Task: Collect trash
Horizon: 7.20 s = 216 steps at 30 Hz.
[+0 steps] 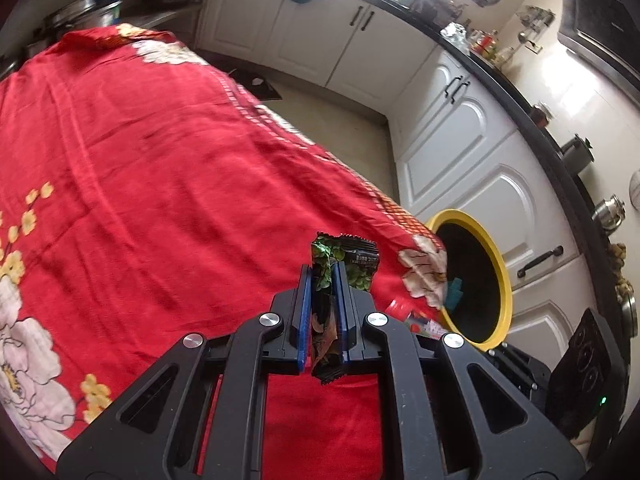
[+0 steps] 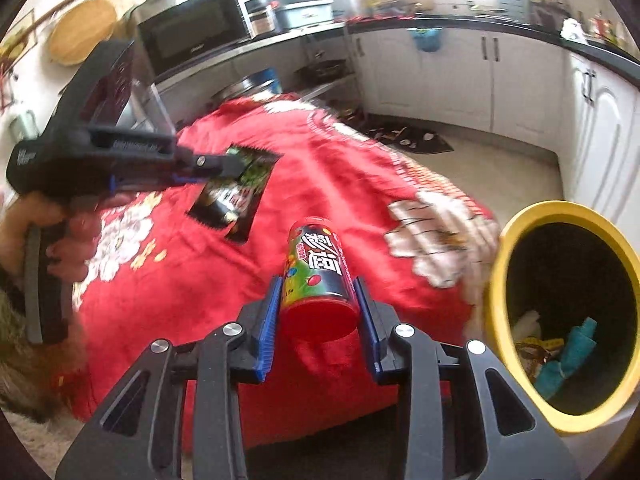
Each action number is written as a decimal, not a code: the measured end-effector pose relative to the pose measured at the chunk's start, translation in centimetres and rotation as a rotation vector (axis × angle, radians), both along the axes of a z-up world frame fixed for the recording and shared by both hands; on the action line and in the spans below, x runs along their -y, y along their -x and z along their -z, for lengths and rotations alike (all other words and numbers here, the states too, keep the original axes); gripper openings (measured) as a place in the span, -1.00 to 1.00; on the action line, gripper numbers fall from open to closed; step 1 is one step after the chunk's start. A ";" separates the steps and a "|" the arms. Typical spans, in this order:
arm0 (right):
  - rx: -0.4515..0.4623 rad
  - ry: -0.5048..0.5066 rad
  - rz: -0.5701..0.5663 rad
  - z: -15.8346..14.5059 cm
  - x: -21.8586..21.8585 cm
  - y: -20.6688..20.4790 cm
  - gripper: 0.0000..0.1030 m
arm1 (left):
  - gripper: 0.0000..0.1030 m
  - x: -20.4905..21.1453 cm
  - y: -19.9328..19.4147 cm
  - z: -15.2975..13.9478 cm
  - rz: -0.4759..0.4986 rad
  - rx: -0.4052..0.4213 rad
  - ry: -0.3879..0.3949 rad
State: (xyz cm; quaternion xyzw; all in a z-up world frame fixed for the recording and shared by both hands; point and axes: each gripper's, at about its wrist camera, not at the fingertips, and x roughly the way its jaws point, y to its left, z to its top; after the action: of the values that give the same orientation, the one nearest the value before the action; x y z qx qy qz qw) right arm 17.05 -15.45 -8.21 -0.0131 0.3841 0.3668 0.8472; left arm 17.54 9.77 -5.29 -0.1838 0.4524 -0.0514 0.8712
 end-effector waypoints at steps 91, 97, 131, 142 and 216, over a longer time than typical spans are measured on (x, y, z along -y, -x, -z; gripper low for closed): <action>-0.076 0.072 0.597 4.3 19.2 -4.2 -0.37 | -0.86 24.1 -8.2 3.1 0.339 0.100 -0.094; -0.085 0.078 0.597 4.6 19.0 -4.2 -0.37 | -0.86 24.5 -8.5 3.6 0.343 0.083 -0.090; 0.119 0.042 0.641 -3.3 17.7 0.9 0.60 | 0.79 17.6 -2.4 -3.5 0.192 0.267 -0.192; 0.260 0.065 0.649 -5.9 15.6 4.8 0.87 | 0.79 15.2 2.4 -5.2 0.126 0.349 -0.262; 0.602 0.021 0.714 -4.7 11.8 14.3 0.88 | 0.79 12.5 12.7 -4.3 -0.006 0.580 -0.302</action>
State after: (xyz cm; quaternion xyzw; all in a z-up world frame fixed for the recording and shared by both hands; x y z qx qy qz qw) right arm 2.77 -27.26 -3.46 0.0055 0.1051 0.0284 0.9940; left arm 4.88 -2.71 -0.98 -0.0317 0.1872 -0.0316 0.9813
